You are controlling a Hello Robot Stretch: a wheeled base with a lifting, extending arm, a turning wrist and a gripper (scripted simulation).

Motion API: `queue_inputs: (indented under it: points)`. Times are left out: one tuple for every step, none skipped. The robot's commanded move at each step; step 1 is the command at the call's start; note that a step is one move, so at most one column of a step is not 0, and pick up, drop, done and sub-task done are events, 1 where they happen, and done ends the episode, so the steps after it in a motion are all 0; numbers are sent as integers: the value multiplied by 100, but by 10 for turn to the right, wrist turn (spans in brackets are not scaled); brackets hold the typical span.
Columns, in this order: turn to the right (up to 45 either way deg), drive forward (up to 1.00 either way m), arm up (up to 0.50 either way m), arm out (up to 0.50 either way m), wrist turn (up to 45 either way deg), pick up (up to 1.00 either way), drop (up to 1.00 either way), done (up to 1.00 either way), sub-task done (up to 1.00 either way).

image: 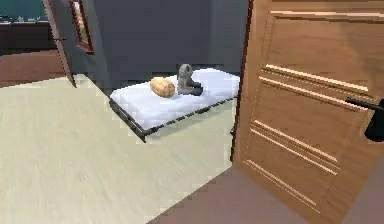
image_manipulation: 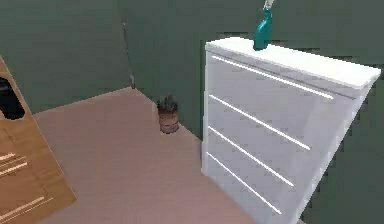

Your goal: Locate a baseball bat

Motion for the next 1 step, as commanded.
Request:
queue_inputs:
  points:
    - [390,0,0,0,0,0,0,0,0]
